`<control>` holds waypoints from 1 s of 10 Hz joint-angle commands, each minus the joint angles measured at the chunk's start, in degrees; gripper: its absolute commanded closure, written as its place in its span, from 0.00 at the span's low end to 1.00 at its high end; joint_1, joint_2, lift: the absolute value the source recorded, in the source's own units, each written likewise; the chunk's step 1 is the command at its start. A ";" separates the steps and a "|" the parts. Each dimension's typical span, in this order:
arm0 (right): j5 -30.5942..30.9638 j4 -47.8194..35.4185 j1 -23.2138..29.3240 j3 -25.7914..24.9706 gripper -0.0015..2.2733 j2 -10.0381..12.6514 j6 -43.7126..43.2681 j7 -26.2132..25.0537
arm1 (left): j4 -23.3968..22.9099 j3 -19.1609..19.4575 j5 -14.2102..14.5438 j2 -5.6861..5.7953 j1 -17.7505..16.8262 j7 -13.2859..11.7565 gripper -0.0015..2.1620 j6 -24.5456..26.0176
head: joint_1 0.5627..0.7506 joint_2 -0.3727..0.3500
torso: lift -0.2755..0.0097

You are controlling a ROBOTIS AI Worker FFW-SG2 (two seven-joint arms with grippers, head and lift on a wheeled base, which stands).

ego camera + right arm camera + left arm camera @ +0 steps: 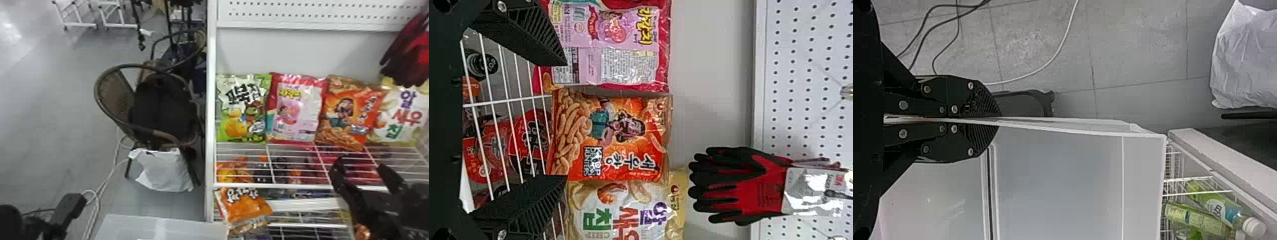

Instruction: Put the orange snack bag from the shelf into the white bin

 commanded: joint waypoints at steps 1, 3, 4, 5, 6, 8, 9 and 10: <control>0.74 -0.03 -4.05 -0.29 0.03 0.05 6.59 -0.01 | -0.03 0.00 0.14 0.00 -0.09 0.00 0.99 0.24 | 0.70 0.48 | 0.97; 0.74 0.14 -9.33 -1.17 0.03 -0.70 13.97 -0.09 | 0.41 0.00 0.05 0.00 -0.09 0.00 0.99 0.24 | 0.70 0.47 | 0.97; 0.74 0.32 -11.52 -1.61 0.03 -1.23 16.61 -0.27 | 0.76 0.00 0.14 0.00 -0.09 -0.09 0.99 0.24 | 0.70 0.46 | 0.97; 0.74 0.93 -13.81 -1.87 0.03 -1.67 19.07 -0.36 | 0.94 0.00 0.05 -0.44 0.00 -0.09 0.99 0.24 | 0.70 0.46 | 0.97; 0.74 1.81 -16.18 -1.96 0.03 -2.20 21.71 -0.62 | 0.94 0.00 -0.03 -0.79 0.00 -0.09 0.99 0.24 | 0.70 0.44 | 0.97; 0.56 4.45 -20.84 -1.96 0.03 -3.25 24.17 -0.80 | 1.03 0.00 -0.21 -1.41 0.00 -0.09 0.99 0.24 | 0.70 0.42 | 0.97; 0.56 5.59 -22.69 -2.05 0.03 -3.69 24.70 -0.97 | 1.03 0.00 -0.21 -1.67 0.09 -0.09 0.99 0.24 | 0.70 0.41 | 0.97; 0.56 6.65 -24.80 -2.31 0.03 -4.48 26.10 -0.97 | 1.03 -0.09 -0.30 -1.76 0.18 -0.09 0.99 0.24 | 0.70 0.40 | 0.97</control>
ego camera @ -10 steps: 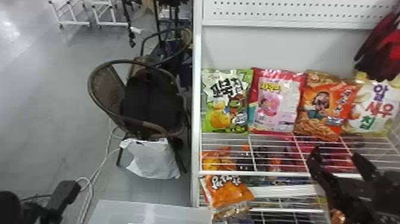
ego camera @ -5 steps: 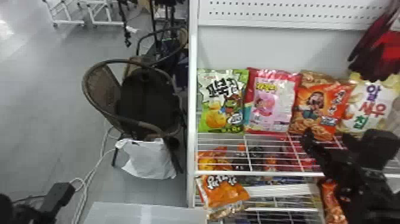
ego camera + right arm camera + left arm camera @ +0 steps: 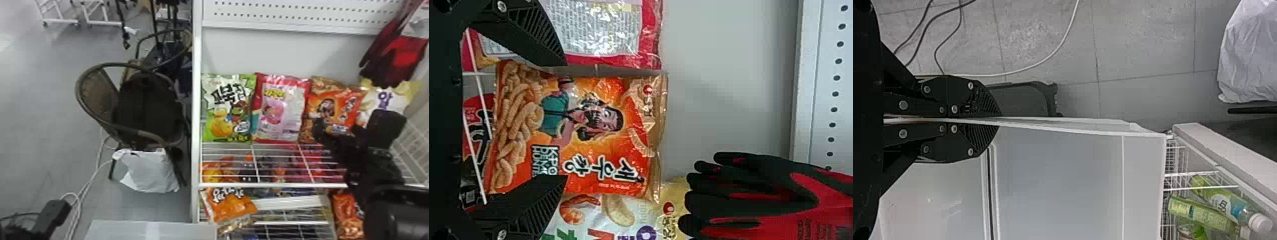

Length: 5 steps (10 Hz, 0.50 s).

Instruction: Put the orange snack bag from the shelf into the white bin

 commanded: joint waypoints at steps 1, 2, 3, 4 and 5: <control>0.17 1.97 -3.25 -0.26 0.03 -0.99 1.92 0.00 | 0.00 -0.02 -0.03 -0.17 0.14 0.00 0.99 0.24 | 0.70 0.39 | 0.97; 0.17 3.02 -5.01 -0.26 0.03 -1.69 3.15 -0.08 | 0.00 -0.02 -0.12 0.01 0.22 0.00 0.99 0.24 | 0.70 0.37 | 0.97; 0.44 3.99 -6.51 -0.17 0.03 -2.04 4.56 -0.08 | 0.00 0.07 -0.03 0.01 0.22 0.00 0.99 0.24 | 0.70 0.37 | 0.97; 0.70 5.04 -8.26 0.18 0.03 -2.22 5.26 -0.52 | 0.00 0.07 -0.03 -0.08 0.31 0.00 0.99 0.24 | 0.70 0.36 | 0.97; 1.23 6.63 -10.46 0.62 0.03 -2.48 5.96 -0.61 | 0.00 0.07 -0.03 -0.08 0.31 0.00 0.99 0.24 | 0.70 0.36 | 0.97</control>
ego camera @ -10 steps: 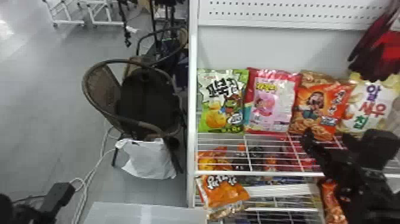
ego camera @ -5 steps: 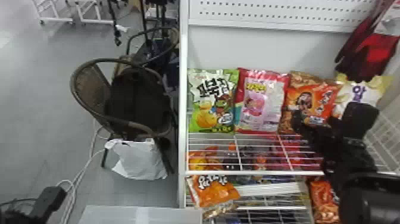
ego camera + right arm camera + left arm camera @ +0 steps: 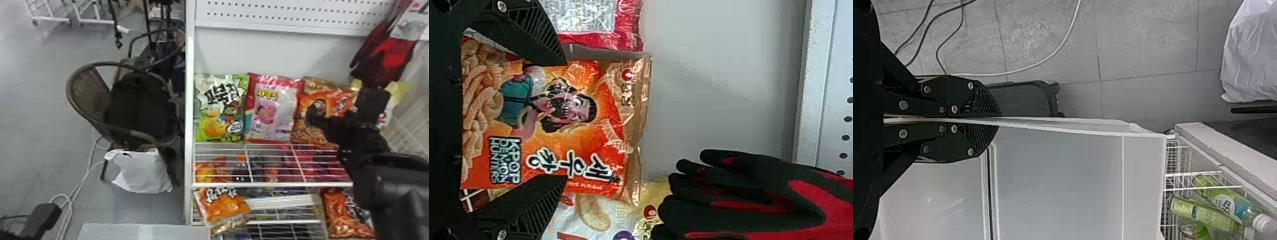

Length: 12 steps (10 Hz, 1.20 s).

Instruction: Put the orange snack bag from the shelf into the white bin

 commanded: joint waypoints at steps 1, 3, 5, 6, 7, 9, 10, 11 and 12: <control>0.71 2.30 -2.76 1.08 0.03 -0.66 1.05 0.01 | -0.09 0.09 0.02 -0.02 0.09 0.00 0.99 0.24 | 0.70 0.36 | 0.97; 1.76 5.20 -5.66 2.39 0.03 -0.83 1.75 0.01 | -0.17 0.62 0.02 0.25 0.44 -0.09 0.99 0.24 | 0.70 0.37 | 0.97; 2.99 9.24 -8.47 3.18 0.04 -1.45 1.58 -0.08 | -0.70 1.23 0.20 0.34 1.23 -0.26 0.99 0.24 | 0.70 0.38 | 0.97; 3.08 11.27 -9.79 3.80 0.04 -1.98 1.22 -0.43 | -0.70 1.32 0.11 0.25 1.41 -0.26 0.99 0.24 | 0.70 0.38 | 0.97; 3.25 12.94 -11.02 4.42 0.04 -2.42 0.87 -0.87 | -0.70 1.32 0.11 0.25 1.41 -0.26 0.99 0.24 | 0.70 0.38 | 0.97; 5.45 17.07 -14.19 4.68 0.06 -2.59 0.70 -1.40 | -0.70 1.32 0.20 0.16 1.50 -0.35 0.99 0.24 | 0.70 0.38 | 0.97; 5.89 18.82 -15.33 5.47 0.07 -3.30 -0.01 -2.02 | -0.70 1.50 0.20 0.16 1.76 -0.35 0.99 0.24 | 0.70 0.37 | 0.97; 6.33 20.85 -16.56 5.91 0.11 -3.56 -0.01 -2.28 | -0.79 1.76 0.20 0.25 1.94 -0.35 0.99 0.24 | 0.70 0.36 | 0.97; 7.30 22.34 -17.35 6.35 0.23 -3.73 0.17 -2.37 | -0.88 1.94 0.20 0.25 2.02 -0.35 0.99 0.24 | 0.70 0.36 | 0.97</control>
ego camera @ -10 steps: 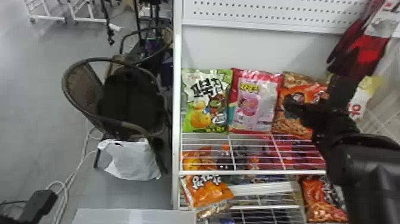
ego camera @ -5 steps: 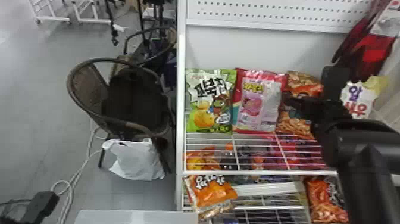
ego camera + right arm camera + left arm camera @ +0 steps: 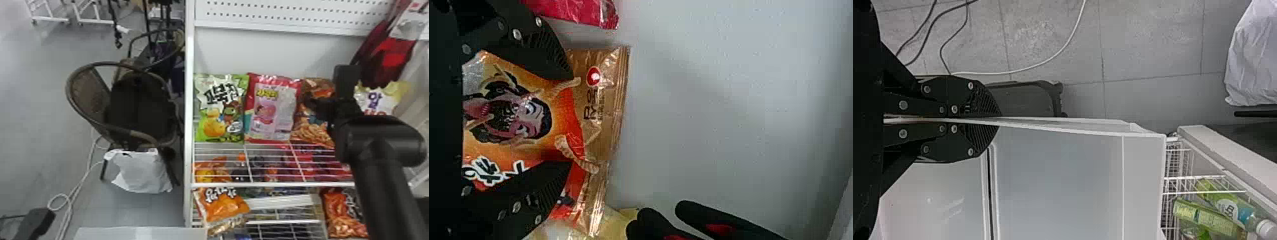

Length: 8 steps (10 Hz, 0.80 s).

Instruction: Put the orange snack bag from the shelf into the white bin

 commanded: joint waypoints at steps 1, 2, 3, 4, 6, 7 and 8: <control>0.85 1.21 -0.64 1.01 0.60 -0.30 0.47 -0.09 | -0.12 0.32 0.00 0.01 0.23 0.00 0.99 0.24 | 0.70 0.35 | 0.97; 1.12 0.51 -0.37 1.01 0.97 -0.30 2.58 -0.35 | -0.12 0.40 0.00 0.01 0.23 0.00 0.99 0.24 | 0.70 0.35 | 0.97; 1.29 -1.77 0.86 0.92 0.99 -0.30 3.46 -1.23 | -0.03 0.40 -0.18 -0.16 0.23 0.00 0.99 0.24 | 0.70 0.36 | 0.97; 1.29 -5.29 2.61 0.30 0.99 -0.30 5.57 -1.14 | -0.03 0.40 -0.26 -0.25 0.15 0.00 0.99 0.24 | 0.70 0.35 | 0.97; 0.77 -12.94 5.78 -0.93 0.99 -0.30 9.96 -0.53 | -0.03 -0.04 -0.44 -0.34 -0.20 0.00 0.99 0.24 | 0.70 0.34 | 0.97; 0.41 -16.89 7.62 -1.54 0.99 -0.30 11.89 -0.26 | -0.03 -0.12 -0.44 -0.34 -0.29 0.00 0.99 0.24 | 0.70 0.34 | 0.97; 0.06 -20.14 9.12 -2.16 0.99 -0.30 13.13 0.35 | 0.06 -0.30 -0.62 -0.34 -0.29 0.09 0.99 0.24 | 0.70 0.33 | 0.97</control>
